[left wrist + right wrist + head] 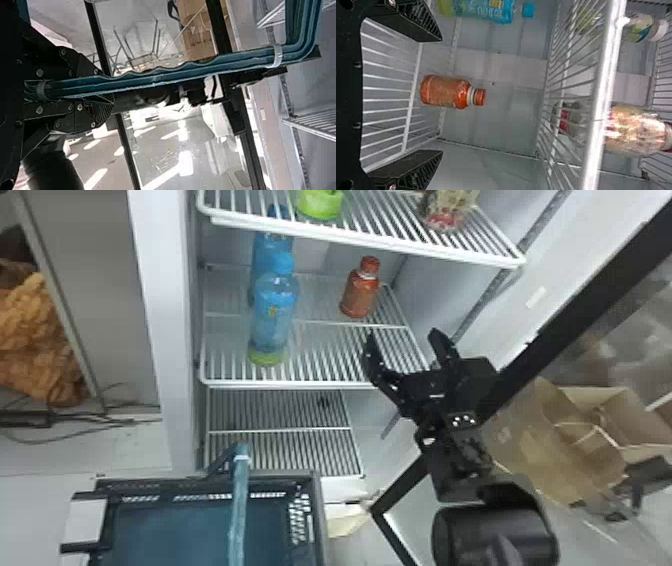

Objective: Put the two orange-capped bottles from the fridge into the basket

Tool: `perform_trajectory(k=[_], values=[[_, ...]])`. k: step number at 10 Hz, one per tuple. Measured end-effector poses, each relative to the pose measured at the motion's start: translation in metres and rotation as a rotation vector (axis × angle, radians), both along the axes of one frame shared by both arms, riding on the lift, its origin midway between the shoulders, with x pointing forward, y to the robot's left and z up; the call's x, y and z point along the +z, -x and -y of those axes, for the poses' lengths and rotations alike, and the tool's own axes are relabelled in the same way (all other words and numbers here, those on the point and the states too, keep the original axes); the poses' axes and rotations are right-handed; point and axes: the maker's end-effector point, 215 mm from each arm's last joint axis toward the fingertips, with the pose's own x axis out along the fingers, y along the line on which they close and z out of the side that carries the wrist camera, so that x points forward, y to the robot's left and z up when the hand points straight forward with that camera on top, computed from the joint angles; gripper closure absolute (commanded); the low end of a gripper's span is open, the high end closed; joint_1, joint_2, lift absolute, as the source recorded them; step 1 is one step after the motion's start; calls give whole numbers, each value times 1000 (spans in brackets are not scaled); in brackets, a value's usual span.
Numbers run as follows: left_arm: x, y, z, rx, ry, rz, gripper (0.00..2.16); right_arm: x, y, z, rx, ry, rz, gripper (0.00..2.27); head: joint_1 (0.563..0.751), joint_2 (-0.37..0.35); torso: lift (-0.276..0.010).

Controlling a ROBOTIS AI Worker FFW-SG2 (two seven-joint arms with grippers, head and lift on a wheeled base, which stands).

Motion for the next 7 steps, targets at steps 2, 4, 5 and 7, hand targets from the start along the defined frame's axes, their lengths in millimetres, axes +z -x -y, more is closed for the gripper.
perform_trajectory(k=[2, 4, 5, 7], values=[[0, -1, 0, 2, 0, 5, 1199, -10, -28, 4, -2, -9, 13, 33, 695, -350, -235], [1, -3, 1, 0, 0, 10, 1199, -14, -56, 1, 16, 4, 29, 32, 695, -350, -235], [1, -3, 1, -2, 0, 12, 1199, -15, -67, -3, 27, 17, 35, 28, 695, -350, -235], [1, -3, 2, -4, 4, 10, 1199, -24, -83, -5, 29, 20, 24, 22, 695, -350, -235]])
